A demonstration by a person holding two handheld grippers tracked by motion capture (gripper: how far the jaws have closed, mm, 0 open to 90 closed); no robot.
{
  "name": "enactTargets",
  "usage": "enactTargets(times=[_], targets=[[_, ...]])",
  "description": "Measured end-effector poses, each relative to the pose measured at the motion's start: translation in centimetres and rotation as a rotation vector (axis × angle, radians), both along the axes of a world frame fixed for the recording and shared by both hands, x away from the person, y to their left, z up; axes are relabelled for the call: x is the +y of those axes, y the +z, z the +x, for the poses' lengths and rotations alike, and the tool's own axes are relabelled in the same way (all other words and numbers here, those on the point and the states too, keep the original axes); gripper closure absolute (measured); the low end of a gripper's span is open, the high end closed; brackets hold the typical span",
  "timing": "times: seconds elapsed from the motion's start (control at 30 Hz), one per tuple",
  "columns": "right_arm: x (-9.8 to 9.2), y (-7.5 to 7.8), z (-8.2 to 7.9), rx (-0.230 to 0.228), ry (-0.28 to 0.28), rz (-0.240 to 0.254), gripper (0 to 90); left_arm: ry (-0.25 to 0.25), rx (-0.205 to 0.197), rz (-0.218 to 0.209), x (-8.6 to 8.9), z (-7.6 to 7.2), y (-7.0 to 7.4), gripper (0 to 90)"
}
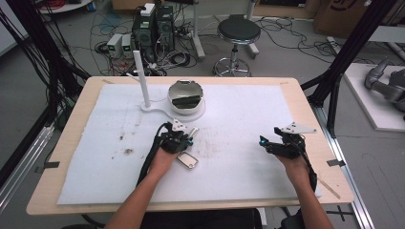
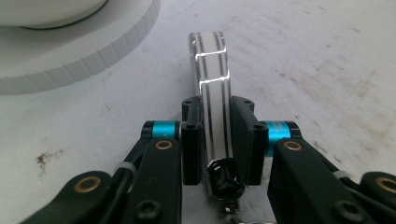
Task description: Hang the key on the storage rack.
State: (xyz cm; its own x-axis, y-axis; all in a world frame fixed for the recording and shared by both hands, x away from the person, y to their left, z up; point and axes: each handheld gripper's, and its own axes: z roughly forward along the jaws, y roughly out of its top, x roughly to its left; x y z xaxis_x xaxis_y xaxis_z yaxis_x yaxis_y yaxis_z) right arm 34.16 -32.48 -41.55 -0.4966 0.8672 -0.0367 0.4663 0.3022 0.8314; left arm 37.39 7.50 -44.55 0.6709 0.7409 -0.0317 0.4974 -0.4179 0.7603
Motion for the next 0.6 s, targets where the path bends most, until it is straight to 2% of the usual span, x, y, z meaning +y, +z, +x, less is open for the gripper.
enactTargets(times=[0.27,0.37,0.43,0.47,0.5,0.57,0.6], targets=[[-0.1,0.0,-0.1,0.001,-0.005,0.005,28.9,-0.027,0.043,-0.030,4.1,0.2,0.3,75.0],[-0.1,0.0,0.0,0.000,-0.003,0.003,28.9,-0.007,0.041,-0.034,5.0,0.2,0.3,74.9],[0.1,0.0,0.0,0.000,0.000,0.004,28.9,0.010,0.026,-0.016,5.1,0.0,0.2,72.8],[0.1,0.0,0.0,0.000,0.000,0.005,28.9,0.015,0.026,-0.002,5.0,0.0,0.1,65.7],[0.1,0.0,0.1,0.001,0.001,0.003,28.9,0.020,0.024,-0.008,4.9,0.1,0.0,56.7],[0.2,0.0,0.1,0.000,0.002,0.005,28.9,0.042,-0.002,0.017,4.5,0.0,-0.1,43.7],[0.1,0.0,0.2,-0.002,0.001,0.005,28.9,0.049,-0.011,0.018,4.4,0.0,-0.1,41.2]])
